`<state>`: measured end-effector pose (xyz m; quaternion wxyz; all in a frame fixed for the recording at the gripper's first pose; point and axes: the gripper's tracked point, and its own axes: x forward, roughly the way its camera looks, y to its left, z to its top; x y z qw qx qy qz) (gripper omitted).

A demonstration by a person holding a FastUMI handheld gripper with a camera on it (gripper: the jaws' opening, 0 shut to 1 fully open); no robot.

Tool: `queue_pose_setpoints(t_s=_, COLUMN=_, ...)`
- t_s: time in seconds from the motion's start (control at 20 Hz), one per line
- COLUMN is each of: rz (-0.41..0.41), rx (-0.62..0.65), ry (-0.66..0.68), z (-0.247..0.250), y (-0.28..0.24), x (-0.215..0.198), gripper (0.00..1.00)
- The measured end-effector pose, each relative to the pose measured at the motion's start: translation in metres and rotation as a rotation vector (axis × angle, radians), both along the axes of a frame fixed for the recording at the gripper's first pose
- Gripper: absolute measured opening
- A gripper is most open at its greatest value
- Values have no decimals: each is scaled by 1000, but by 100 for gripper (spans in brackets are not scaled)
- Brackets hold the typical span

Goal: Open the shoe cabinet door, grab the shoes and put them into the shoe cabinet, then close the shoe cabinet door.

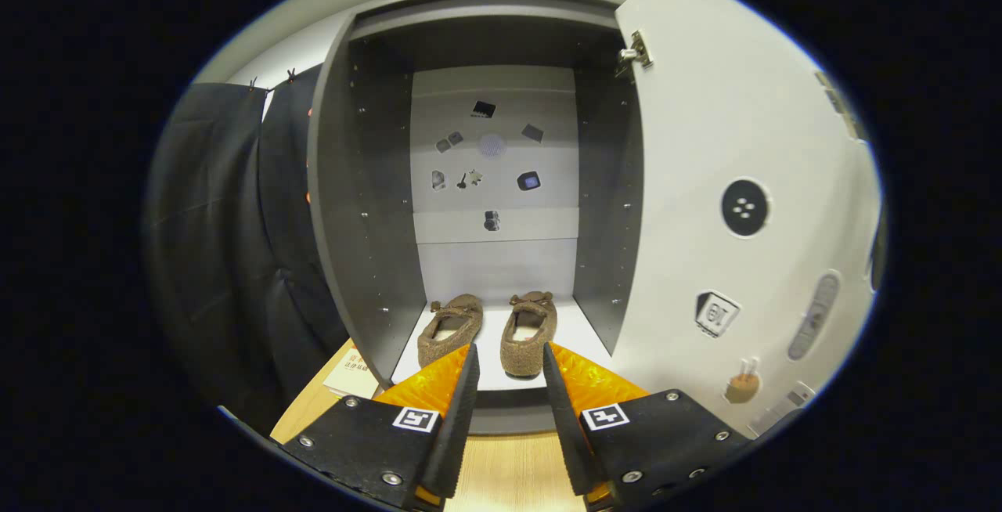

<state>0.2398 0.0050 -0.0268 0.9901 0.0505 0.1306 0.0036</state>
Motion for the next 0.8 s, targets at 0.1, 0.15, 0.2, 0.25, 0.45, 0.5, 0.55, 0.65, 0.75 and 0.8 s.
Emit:
queue_pose_setpoints(t_s=0.1, rz=-11, rx=6, ry=-3, z=4, y=-6, x=-25, gripper=56)
queue_pose_setpoints(t_s=0.15, rz=-15, rx=8, ry=-7, z=7, y=-10, x=-39, gripper=58)
queue_pose_setpoints(t_s=0.2, rz=-21, rx=19, ry=-9, z=9, y=-14, x=-50, gripper=59)
queue_pose_setpoints(t_s=0.25, rz=-31, rx=25, ry=-12, z=11, y=-18, x=-62, gripper=61)
queue_pose_setpoints(t_s=0.45, rz=-61, rx=54, ry=-36, z=21, y=-34, x=-106, gripper=63)
queue_pose_setpoints(t_s=0.5, rz=-69, rx=60, ry=-44, z=25, y=-40, x=-119, gripper=64)
queue_pose_setpoints(t_s=0.55, rz=-79, rx=62, ry=-53, z=28, y=-46, x=-131, gripper=65)
queue_pose_setpoints(t_s=0.65, rz=-108, rx=66, ry=-56, z=29, y=-61, x=-155, gripper=66)
queue_pose_setpoints(t_s=0.75, rz=-135, rx=72, ry=-61, z=30, y=-73, x=-175, gripper=67)
queue_pose_setpoints(t_s=0.8, rz=-150, rx=69, ry=-63, z=32, y=-81, x=-185, gripper=67)
